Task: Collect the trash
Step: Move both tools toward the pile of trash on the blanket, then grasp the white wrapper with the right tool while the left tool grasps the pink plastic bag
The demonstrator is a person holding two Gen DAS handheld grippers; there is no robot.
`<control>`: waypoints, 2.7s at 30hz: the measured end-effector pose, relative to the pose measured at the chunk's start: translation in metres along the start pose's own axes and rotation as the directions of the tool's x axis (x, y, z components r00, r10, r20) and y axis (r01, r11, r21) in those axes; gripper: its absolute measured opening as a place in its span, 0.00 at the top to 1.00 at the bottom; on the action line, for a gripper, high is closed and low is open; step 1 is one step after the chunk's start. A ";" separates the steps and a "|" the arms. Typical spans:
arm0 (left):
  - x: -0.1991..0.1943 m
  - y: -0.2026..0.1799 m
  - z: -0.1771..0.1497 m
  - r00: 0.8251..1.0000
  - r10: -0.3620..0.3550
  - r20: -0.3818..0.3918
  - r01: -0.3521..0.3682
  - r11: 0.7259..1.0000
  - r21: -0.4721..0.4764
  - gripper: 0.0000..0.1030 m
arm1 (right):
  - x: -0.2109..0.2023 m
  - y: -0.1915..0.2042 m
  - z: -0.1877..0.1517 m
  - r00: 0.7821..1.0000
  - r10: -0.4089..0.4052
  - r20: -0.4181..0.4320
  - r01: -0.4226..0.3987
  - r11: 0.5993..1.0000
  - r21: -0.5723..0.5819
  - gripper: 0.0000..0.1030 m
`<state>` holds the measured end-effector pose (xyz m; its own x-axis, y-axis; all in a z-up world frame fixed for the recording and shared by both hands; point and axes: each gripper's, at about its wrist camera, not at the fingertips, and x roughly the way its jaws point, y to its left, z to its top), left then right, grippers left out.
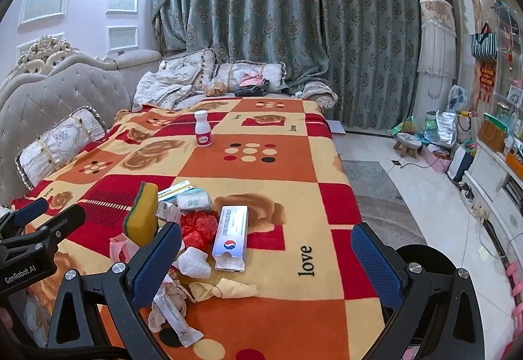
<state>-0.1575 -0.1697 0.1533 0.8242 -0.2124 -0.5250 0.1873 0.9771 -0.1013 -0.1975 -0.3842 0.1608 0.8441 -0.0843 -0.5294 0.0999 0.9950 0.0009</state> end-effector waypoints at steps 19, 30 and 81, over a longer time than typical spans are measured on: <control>0.003 0.003 0.007 1.000 0.009 -0.008 -0.009 1.000 -0.005 0.01 | 0.005 0.008 0.007 1.000 0.018 0.004 -0.018 0.999 -0.028 0.00; 0.009 0.007 0.004 1.000 0.024 -0.016 -0.024 1.000 -0.012 0.01 | 0.008 0.009 0.003 0.999 0.031 -0.008 -0.031 0.999 -0.032 0.00; 0.036 0.053 -0.046 0.982 -0.006 -0.188 0.007 1.000 0.003 0.01 | 0.096 0.089 -0.101 0.807 0.432 -0.403 -0.478 0.879 -0.014 0.73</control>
<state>-0.1429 -0.1248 0.0899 0.7081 -0.2116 -0.6737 0.1945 0.9756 -0.1019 -0.1607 -0.2987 0.0246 0.5116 0.3833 -0.7690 -0.3229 0.9151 0.2414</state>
